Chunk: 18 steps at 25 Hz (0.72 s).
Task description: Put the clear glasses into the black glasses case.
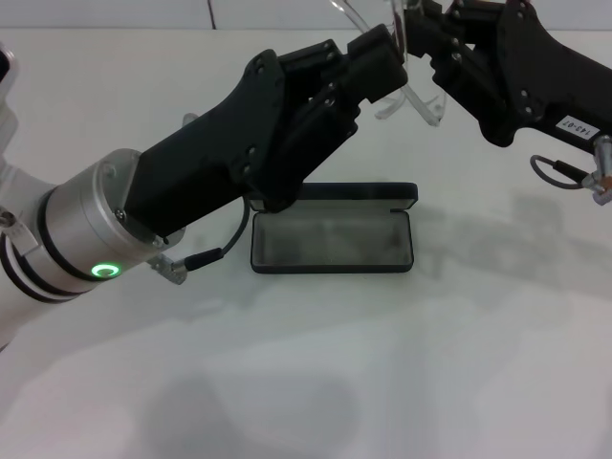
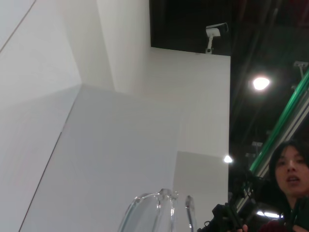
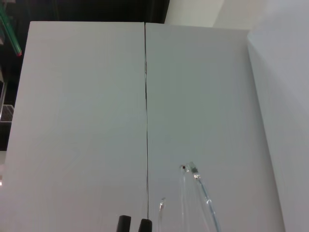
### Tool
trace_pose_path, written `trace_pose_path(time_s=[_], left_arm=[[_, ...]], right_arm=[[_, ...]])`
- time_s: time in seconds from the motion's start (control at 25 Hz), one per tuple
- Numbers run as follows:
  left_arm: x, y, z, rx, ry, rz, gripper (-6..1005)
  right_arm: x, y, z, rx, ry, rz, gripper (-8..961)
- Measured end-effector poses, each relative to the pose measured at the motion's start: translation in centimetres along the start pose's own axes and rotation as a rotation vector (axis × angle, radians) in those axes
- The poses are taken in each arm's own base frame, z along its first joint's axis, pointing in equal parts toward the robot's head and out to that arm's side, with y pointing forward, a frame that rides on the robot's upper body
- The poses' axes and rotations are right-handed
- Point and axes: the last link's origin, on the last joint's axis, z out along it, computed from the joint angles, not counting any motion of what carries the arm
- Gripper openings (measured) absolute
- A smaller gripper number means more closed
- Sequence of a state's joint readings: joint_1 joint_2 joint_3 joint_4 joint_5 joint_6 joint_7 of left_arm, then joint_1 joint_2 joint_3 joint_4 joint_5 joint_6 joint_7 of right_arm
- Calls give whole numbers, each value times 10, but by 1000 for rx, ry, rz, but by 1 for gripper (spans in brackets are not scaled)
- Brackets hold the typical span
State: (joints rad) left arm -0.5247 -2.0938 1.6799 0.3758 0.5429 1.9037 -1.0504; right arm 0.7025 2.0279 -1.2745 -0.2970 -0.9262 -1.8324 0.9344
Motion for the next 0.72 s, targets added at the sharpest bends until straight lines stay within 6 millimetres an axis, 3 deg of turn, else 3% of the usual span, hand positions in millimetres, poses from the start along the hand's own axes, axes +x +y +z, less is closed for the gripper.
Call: trace_pose_path(time_s=[0.72], left_arm=[[1, -1, -2, 22, 15, 5, 111]], right_arm=[[0, 1, 2, -14, 3, 2, 69]])
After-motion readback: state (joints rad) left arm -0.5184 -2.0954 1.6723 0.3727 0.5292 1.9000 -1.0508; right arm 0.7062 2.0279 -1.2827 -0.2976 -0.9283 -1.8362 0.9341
